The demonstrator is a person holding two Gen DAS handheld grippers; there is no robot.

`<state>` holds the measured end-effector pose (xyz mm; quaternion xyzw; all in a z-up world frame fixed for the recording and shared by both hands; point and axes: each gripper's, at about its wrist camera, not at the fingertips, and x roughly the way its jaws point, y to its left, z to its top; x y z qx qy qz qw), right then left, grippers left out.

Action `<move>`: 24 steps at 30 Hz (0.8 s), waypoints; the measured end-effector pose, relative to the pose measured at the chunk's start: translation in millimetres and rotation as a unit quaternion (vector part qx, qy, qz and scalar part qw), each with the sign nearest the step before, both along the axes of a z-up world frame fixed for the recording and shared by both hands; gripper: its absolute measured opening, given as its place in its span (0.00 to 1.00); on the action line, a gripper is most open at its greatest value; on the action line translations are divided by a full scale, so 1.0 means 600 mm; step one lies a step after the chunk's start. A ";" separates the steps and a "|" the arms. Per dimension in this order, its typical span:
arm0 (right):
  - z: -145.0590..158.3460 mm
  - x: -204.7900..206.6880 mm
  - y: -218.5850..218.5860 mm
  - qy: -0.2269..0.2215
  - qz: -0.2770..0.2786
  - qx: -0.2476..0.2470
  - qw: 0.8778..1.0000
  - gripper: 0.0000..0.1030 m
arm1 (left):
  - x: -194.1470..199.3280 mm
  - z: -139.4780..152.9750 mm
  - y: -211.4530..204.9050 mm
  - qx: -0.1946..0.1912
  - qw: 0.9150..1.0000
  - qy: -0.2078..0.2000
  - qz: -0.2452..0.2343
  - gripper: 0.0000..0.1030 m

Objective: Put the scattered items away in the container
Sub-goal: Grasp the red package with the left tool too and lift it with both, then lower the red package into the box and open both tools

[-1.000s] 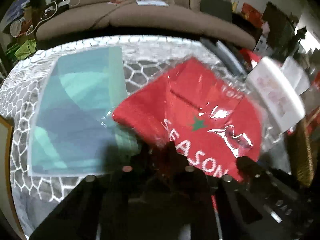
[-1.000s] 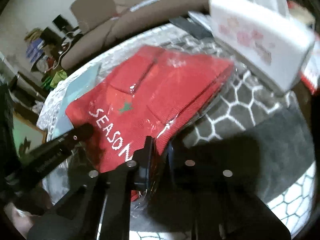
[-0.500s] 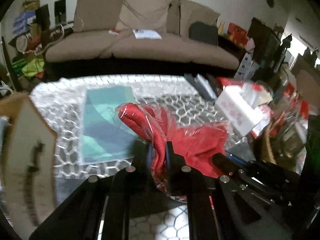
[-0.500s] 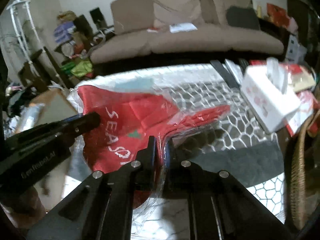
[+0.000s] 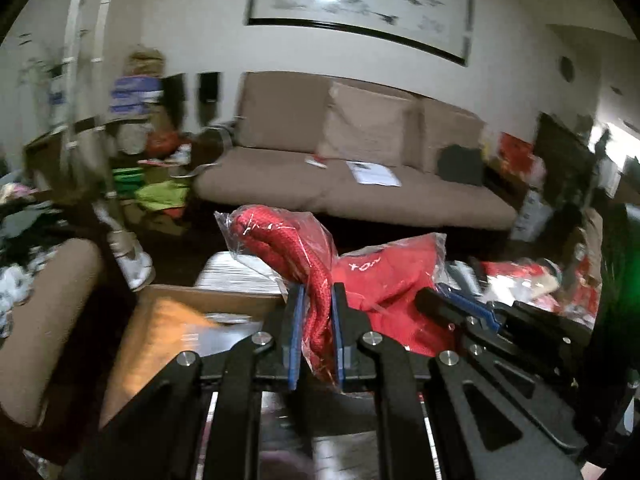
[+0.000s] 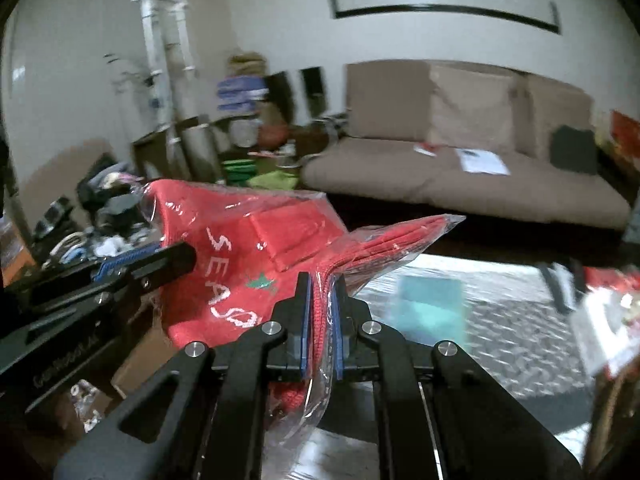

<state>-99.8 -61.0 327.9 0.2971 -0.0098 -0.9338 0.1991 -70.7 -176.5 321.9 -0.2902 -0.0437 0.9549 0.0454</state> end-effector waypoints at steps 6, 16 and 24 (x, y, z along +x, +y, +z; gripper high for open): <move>-0.114 -0.006 -0.191 -0.040 0.053 0.020 0.998 0.09 | 0.004 -0.103 -0.162 0.011 0.996 -0.057 0.068 0.12; -0.278 -0.023 -0.199 -0.123 0.031 0.034 0.991 0.10 | 0.015 -0.280 -0.220 0.003 0.986 -0.149 0.078 0.13; -0.274 -0.016 -0.188 -0.134 0.026 0.031 0.990 0.11 | 0.008 -0.294 -0.237 -0.016 0.982 -0.177 0.065 0.19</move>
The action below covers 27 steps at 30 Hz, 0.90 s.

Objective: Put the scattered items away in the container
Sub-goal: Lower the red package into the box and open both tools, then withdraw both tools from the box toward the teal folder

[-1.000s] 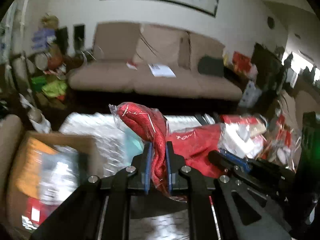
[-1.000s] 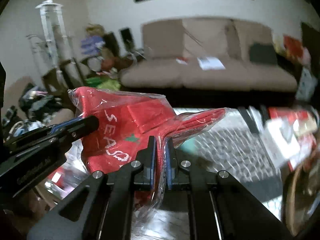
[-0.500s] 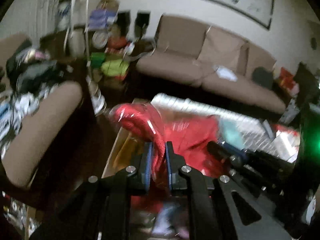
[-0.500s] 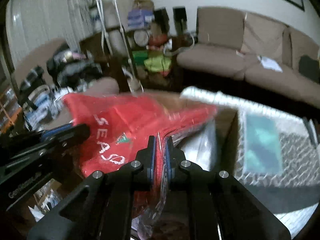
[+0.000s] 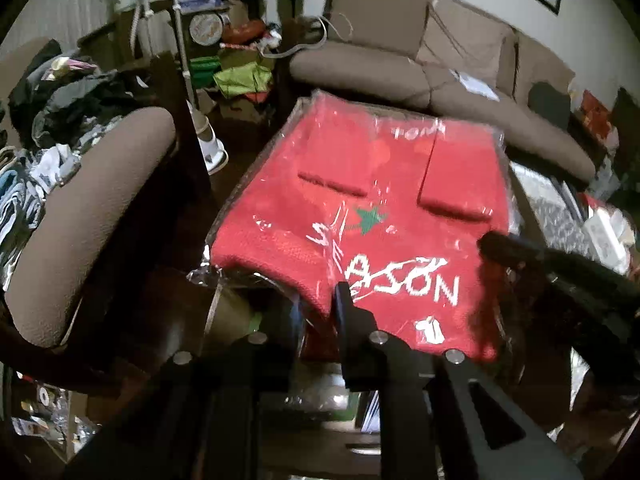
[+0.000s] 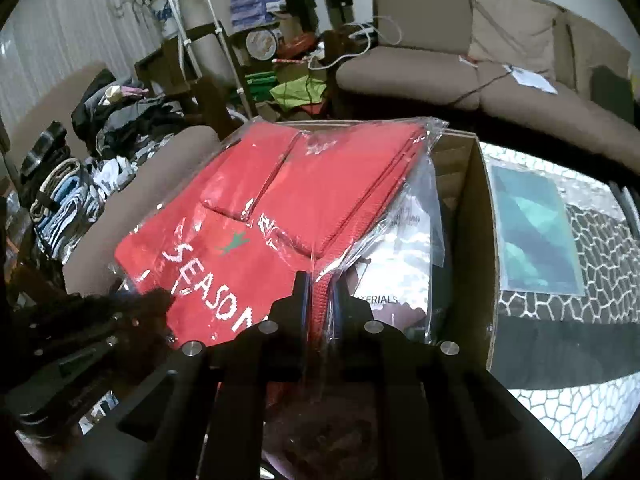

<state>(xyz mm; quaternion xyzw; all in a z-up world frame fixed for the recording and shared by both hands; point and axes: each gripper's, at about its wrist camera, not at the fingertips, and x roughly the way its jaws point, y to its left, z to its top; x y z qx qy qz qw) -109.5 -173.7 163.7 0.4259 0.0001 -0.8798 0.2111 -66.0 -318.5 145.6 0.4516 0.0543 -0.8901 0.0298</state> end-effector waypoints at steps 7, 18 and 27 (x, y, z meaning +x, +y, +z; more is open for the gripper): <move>0.010 0.011 0.001 0.004 -0.015 0.017 1.000 0.21 | 0.038 0.017 0.003 -0.020 1.000 0.009 0.002 0.45; 0.058 0.041 0.027 0.026 -0.021 0.019 0.999 0.30 | 0.068 0.074 0.016 -0.007 0.999 0.047 0.015 0.58; 0.092 0.035 0.128 0.048 -0.036 0.019 0.998 0.39 | 0.032 0.131 0.144 0.023 0.995 0.084 -0.044 0.68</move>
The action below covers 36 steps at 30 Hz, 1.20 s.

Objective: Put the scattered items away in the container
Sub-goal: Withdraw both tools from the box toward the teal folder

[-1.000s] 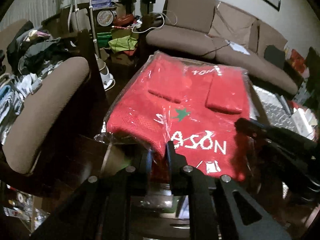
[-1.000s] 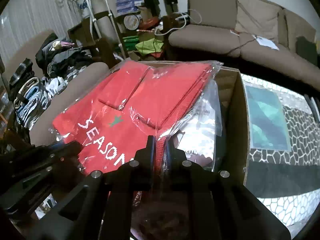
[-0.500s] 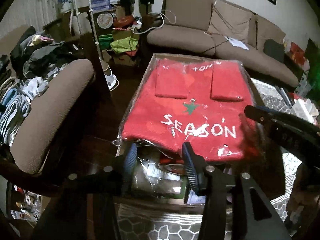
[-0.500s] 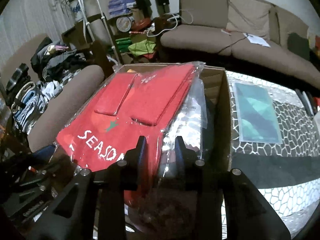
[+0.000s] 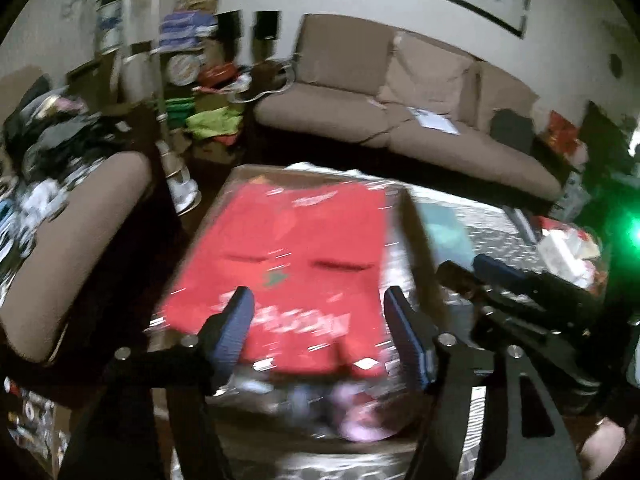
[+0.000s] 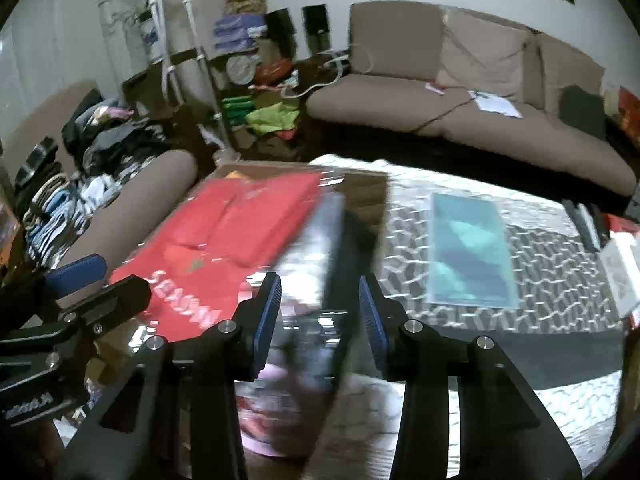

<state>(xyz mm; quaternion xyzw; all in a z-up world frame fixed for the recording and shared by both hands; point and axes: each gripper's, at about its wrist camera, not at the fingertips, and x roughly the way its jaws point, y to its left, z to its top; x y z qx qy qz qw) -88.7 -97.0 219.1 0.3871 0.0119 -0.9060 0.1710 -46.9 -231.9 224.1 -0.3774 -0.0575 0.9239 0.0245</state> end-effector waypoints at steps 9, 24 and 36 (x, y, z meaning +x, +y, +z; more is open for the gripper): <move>-0.026 -0.066 0.238 -0.002 -0.059 -0.009 0.998 0.60 | -0.052 0.003 0.215 0.034 0.996 0.025 -0.073 0.78; -0.250 -0.222 0.519 -0.093 -0.123 -0.050 0.987 0.72 | -0.270 -0.246 0.419 -0.068 0.994 -0.068 -0.059 0.87; -0.333 -0.391 0.421 -0.150 -0.071 -0.044 0.985 0.71 | -0.320 -0.362 0.368 -0.010 0.990 -0.134 -0.040 0.87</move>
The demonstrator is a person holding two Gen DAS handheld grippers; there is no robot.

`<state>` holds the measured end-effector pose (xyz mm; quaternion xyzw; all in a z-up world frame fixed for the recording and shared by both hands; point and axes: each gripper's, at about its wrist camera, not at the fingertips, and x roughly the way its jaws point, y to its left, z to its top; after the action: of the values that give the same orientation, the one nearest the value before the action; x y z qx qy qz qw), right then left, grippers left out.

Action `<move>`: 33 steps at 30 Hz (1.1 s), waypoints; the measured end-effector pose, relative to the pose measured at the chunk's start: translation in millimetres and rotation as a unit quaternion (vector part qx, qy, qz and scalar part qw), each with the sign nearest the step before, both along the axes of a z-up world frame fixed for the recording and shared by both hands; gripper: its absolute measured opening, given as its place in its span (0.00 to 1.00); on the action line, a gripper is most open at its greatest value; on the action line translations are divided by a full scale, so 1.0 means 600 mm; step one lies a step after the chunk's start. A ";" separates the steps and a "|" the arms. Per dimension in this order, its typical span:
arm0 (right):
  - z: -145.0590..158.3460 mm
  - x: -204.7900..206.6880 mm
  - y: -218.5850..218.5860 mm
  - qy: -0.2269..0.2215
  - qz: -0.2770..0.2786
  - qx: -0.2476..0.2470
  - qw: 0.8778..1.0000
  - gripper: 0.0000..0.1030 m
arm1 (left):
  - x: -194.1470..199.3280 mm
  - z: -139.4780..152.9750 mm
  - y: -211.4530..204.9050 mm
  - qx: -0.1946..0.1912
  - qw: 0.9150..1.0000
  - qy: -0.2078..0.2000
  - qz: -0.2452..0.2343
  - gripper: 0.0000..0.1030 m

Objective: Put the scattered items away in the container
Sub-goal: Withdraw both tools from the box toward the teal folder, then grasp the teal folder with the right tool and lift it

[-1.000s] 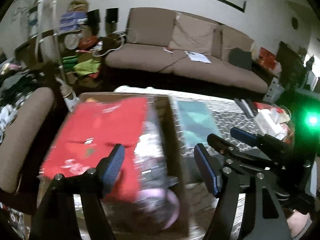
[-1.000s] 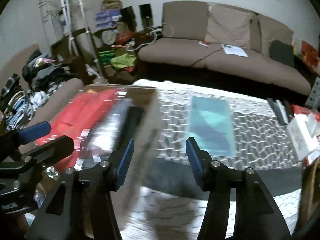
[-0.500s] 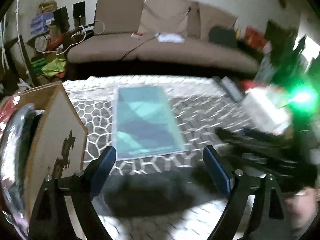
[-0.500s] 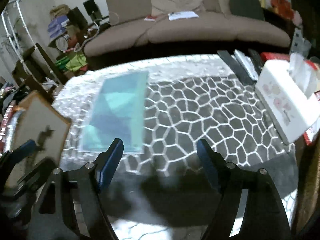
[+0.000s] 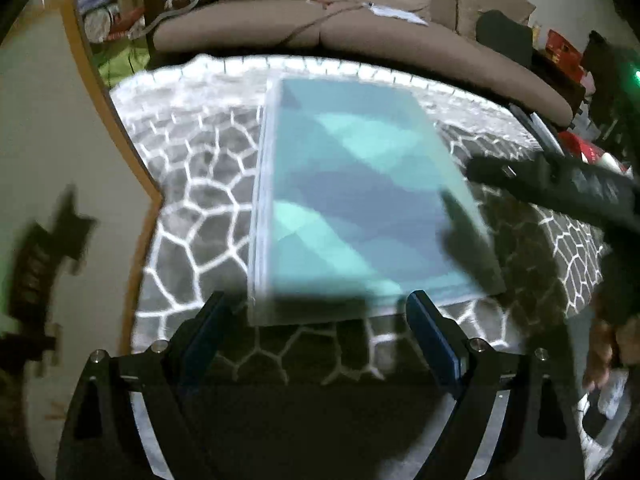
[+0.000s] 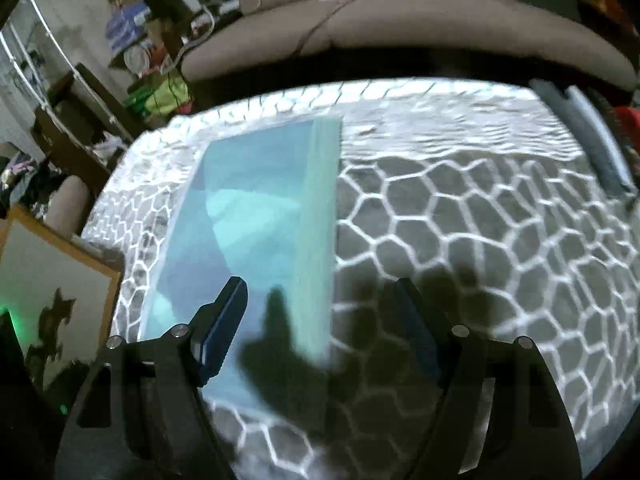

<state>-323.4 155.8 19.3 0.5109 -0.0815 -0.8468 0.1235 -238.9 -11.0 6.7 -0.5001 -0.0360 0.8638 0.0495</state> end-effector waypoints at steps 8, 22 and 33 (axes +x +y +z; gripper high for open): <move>-0.023 -0.011 -0.067 0.010 0.023 0.066 0.998 0.20 | 0.004 -0.005 0.023 -0.030 0.999 0.026 -0.020 0.82; 0.091 0.095 -0.044 0.041 -0.007 0.017 0.999 0.07 | 0.072 0.144 0.036 0.041 0.995 0.078 -0.038 0.15; 0.379 0.226 -0.156 0.142 0.039 0.006 0.989 0.07 | 0.202 0.395 -0.083 0.017 0.985 0.172 -0.020 0.15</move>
<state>-187.7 62.3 246.8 0.3887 -0.0382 -0.9060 0.1634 -117.8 -60.7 243.5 -0.3433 -0.0321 0.9352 0.0805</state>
